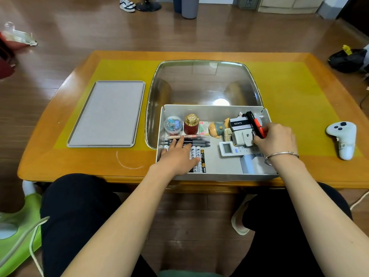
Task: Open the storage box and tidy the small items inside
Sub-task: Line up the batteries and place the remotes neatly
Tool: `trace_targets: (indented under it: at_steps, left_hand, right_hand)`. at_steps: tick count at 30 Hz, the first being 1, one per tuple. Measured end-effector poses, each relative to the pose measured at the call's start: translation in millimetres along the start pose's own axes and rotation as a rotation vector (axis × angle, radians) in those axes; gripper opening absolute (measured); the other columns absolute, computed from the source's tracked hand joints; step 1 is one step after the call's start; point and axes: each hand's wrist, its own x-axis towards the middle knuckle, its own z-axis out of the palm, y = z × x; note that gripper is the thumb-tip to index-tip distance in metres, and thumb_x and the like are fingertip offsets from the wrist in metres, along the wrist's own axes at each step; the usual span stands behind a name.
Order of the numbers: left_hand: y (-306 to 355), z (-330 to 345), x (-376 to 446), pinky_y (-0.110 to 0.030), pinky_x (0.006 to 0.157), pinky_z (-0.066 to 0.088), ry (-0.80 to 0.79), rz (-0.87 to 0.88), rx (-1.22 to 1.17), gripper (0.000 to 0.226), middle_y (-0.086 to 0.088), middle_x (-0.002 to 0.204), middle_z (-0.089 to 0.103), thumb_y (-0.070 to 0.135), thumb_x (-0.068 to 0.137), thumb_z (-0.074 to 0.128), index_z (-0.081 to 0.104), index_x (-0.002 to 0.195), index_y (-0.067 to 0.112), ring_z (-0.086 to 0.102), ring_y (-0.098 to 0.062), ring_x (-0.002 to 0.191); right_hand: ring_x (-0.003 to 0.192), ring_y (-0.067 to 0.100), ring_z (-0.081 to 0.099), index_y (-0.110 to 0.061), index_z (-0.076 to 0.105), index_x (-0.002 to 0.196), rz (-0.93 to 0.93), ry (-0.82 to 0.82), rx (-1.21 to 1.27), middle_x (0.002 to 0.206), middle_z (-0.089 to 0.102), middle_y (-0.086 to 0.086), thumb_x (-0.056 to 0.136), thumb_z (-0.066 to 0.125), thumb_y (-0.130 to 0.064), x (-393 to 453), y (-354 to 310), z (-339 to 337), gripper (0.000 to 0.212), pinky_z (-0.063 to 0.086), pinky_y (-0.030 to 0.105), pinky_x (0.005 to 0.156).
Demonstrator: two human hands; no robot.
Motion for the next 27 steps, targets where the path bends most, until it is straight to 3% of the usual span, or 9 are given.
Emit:
trace_targets:
  at_steps: [2, 6, 10, 14, 17, 19, 21, 24, 27]
  left_hand:
    - [-0.2, -0.2, 0.0, -0.056, 0.115, 0.010, 0.000, 0.000, -0.004, 0.071, -0.003, 0.160, -0.010, 0.059, 0.094, 0.037, 0.017, 0.152, 0.022, -0.006, -0.028, 0.147]
    - [1.3, -2.3, -3.1, -0.055, 0.116, 0.011, 0.028, 0.009, -0.040, 0.072, -0.004, 0.161, -0.005, 0.055, 0.095, 0.041, 0.014, 0.152, 0.021, -0.003, -0.028, 0.147]
    - [5.7, -7.3, -13.5, -0.045, 0.115, 0.016, 0.368, 0.139, -0.239, 0.076, 0.001, 0.160, 0.011, 0.042, 0.093, 0.054, 0.010, 0.152, 0.025, 0.009, -0.021, 0.147]
    - [6.5, -16.9, -25.6, -0.036, 0.109, 0.018, 0.627, 0.290, -0.250, 0.067, 0.003, 0.155, 0.024, 0.034, 0.094, 0.056, 0.020, 0.150, 0.025, 0.018, -0.017, 0.143]
    - [0.2, -19.8, -28.9, -0.031, 0.102, 0.027, 0.606, 0.368, -0.147, 0.048, 0.004, 0.138, 0.046, 0.035, 0.094, 0.054, 0.043, 0.140, 0.025, 0.036, -0.015, 0.128]
    - [-4.6, -19.7, -29.1, -0.024, 0.087, 0.025, 0.574, 0.380, -0.120, 0.037, 0.005, 0.121, 0.055, 0.034, 0.094, 0.054, 0.054, 0.130, 0.024, 0.045, -0.014, 0.115]
    - [-7.7, -19.2, -29.4, -0.025, 0.085, 0.027, 0.535, 0.375, -0.118, 0.033, 0.004, 0.113, 0.057, 0.033, 0.094, 0.055, 0.059, 0.125, 0.023, 0.046, -0.014, 0.109]
    - [-12.9, -19.3, -32.1, -0.033, 0.088, 0.036, 0.523, 0.361, -0.080, 0.031, 0.003, 0.110, 0.061, 0.034, 0.092, 0.057, 0.063, 0.120, 0.022, 0.048, -0.017, 0.107]
    - [-20.8, -19.9, -36.4, -0.034, 0.084, 0.029, 0.557, 0.287, 0.088, 0.029, 0.006, 0.112, 0.064, 0.036, 0.091, 0.059, 0.065, 0.118, 0.026, 0.046, -0.018, 0.108]
  right_hand:
    - [0.068, 0.028, 0.045, -0.010, 0.068, 0.085, -0.014, 0.006, 0.032, 0.076, 0.063, 0.016, 0.077, 0.068, -0.025, -0.5, 1.9, -1.7, 0.017, 0.034, 0.028, 0.060]
    - [0.061, 0.026, 0.044, -0.010, 0.067, 0.074, -0.113, 0.064, 0.105, 0.058, 0.050, 0.004, 0.078, 0.070, -0.025, -5.5, -2.7, -12.1, 0.016, 0.026, 0.026, 0.051]
    - [0.067, 0.029, 0.056, -0.012, 0.071, 0.078, -0.339, 0.077, 0.124, 0.067, 0.064, 0.010, 0.082, 0.070, -0.027, -14.7, -22.8, -24.1, 0.016, 0.024, 0.029, 0.057]
    - [0.073, 0.027, 0.058, -0.016, 0.075, 0.091, -0.495, -0.122, 0.116, 0.071, 0.066, 0.008, 0.083, 0.069, -0.027, -28.3, -51.1, -20.4, 0.015, 0.040, 0.030, 0.065]
    - [0.076, 0.026, 0.056, -0.016, 0.074, 0.098, -0.597, -0.209, 0.031, 0.075, 0.064, 0.008, 0.084, 0.068, -0.030, -34.5, -66.0, -15.7, 0.021, 0.033, 0.027, 0.064]
    - [0.084, 0.027, 0.060, -0.019, 0.074, 0.102, -0.645, -0.224, 0.041, 0.086, 0.070, 0.009, 0.084, 0.068, -0.031, -36.9, -71.0, -15.0, 0.022, 0.038, 0.028, 0.068]
    - [0.084, 0.027, 0.061, -0.020, 0.074, 0.102, -0.689, -0.244, 0.064, 0.088, 0.070, 0.008, 0.084, 0.068, -0.031, -40.3, -73.1, -14.7, 0.022, 0.043, 0.030, 0.072]
    - [0.083, 0.026, 0.063, -0.016, 0.075, 0.098, -0.710, -0.222, 0.146, 0.089, 0.071, 0.008, 0.082, 0.071, -0.023, -42.1, -71.7, -15.8, 0.018, 0.045, 0.029, 0.076]
    - [0.082, 0.024, 0.064, -0.010, 0.075, 0.097, -0.639, -0.109, 0.305, 0.090, 0.073, 0.008, 0.081, 0.071, -0.010, -39.6, -68.0, -18.0, 0.016, 0.044, 0.025, 0.079]
